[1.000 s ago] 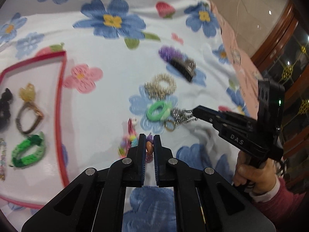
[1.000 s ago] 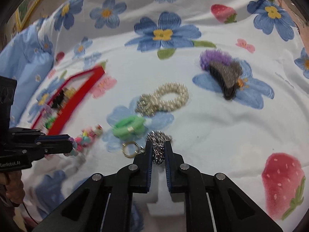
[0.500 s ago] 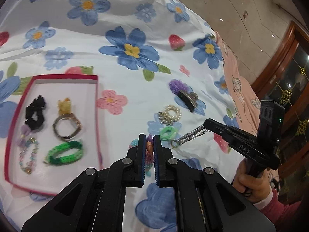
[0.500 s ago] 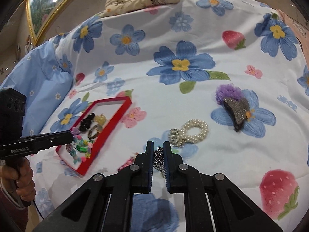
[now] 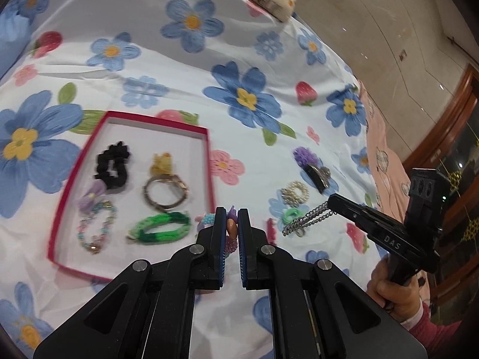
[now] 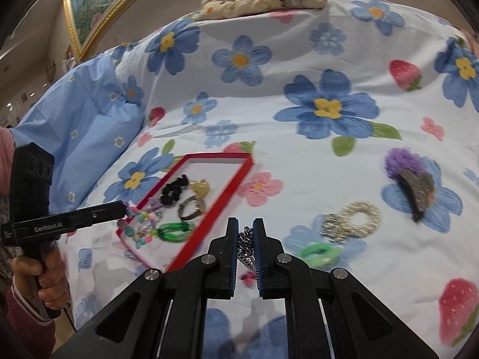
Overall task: Organize jewelry
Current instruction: 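Carry the pastel bracelet and silver chain into the tray and open both tools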
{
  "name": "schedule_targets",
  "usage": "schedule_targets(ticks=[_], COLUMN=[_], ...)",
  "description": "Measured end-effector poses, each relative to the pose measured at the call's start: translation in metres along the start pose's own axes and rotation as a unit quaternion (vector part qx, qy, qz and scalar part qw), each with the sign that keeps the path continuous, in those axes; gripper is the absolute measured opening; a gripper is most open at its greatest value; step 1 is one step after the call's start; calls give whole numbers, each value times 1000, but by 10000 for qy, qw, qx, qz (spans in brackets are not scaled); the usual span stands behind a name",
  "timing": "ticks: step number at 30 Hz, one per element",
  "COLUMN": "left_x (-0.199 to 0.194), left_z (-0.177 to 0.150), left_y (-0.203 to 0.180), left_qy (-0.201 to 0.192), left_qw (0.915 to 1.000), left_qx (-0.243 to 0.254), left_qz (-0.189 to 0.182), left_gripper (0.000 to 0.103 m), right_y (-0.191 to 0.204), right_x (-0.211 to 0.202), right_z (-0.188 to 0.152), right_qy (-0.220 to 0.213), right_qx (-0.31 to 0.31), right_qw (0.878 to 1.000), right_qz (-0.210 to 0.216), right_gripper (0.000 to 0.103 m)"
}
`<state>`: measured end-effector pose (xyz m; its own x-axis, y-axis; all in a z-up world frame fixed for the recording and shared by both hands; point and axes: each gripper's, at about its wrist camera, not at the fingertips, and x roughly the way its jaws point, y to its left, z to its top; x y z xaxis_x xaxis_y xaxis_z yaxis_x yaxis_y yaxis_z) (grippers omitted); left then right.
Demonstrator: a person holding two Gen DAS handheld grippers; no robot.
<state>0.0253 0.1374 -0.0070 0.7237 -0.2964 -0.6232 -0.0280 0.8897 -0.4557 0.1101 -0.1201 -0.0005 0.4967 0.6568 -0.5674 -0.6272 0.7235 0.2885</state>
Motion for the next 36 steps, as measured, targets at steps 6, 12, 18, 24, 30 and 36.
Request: schedule_targets(ticks=[6, 12, 18, 24, 30, 36], left_x=[-14, -20, -19, -7, 15, 33], left_z=[0, -2, -7, -13, -20, -26], left_y=[26, 52, 70, 86, 101, 113], left_qy=[-111, -129, -86, 52, 277, 465], left_qw=[9996, 9985, 9976, 9966, 9952, 9929], left_qx=[-202, -424, -508, -640, -730, -708], left_qz=[182, 306, 461, 512, 597, 836], left_gripper=[6, 6, 6, 6, 6, 6], right_y=[34, 66, 93, 113, 113, 97], right_x=[18, 40, 58, 81, 112, 135], right_z=[8, 11, 13, 12, -3, -17], right_qy=[61, 199, 304, 455, 777, 1076], right_qx=[-175, -362, -506, -637, -616, -500], right_qw=[9992, 9971, 9943, 9915, 9900, 9893], right_qz=[343, 640, 892, 1036, 1004, 850], right_gripper=[9, 9, 9, 9, 9, 9])
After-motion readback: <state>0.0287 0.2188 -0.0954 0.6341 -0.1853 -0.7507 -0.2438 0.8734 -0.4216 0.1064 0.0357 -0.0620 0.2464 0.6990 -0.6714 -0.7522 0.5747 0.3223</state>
